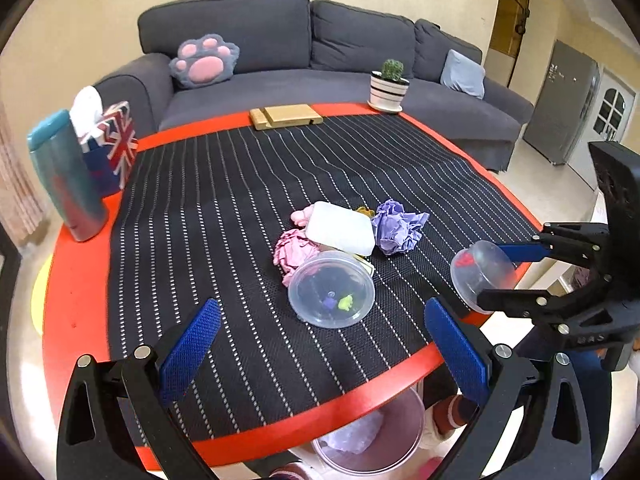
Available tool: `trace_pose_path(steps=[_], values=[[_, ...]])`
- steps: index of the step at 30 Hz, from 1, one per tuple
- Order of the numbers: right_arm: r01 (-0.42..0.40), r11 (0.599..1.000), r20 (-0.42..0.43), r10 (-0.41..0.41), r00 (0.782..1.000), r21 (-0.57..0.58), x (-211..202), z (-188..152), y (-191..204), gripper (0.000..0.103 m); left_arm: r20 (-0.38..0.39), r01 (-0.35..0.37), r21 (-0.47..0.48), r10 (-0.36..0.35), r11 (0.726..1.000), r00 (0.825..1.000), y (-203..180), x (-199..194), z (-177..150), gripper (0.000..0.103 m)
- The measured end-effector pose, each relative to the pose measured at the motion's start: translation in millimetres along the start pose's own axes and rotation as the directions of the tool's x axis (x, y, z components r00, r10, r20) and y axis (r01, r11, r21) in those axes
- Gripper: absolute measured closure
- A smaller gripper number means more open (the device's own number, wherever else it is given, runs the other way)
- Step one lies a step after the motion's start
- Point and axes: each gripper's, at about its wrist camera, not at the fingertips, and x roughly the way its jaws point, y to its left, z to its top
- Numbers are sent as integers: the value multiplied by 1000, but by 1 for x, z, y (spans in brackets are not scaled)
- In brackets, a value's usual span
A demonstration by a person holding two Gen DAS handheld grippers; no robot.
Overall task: Collect trash
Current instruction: 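Close the right gripper on the clear dome container and lift it, then grasp the clear round container with the left gripper while the right gripper holds the dome container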
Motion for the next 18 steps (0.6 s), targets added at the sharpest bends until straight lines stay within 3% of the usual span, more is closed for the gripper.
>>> trace_pose_path(steps=[12, 18], values=[[-4, 1000, -2, 4, 1000, 9, -1, -4, -6, 48, -130, 40, 21, -37, 999, 991, 3, 45, 12, 5], [-6, 1000, -3, 6, 1000, 11, -2, -5, -8, 48, -140, 46, 20, -43, 999, 989, 2, 55, 11, 6]])
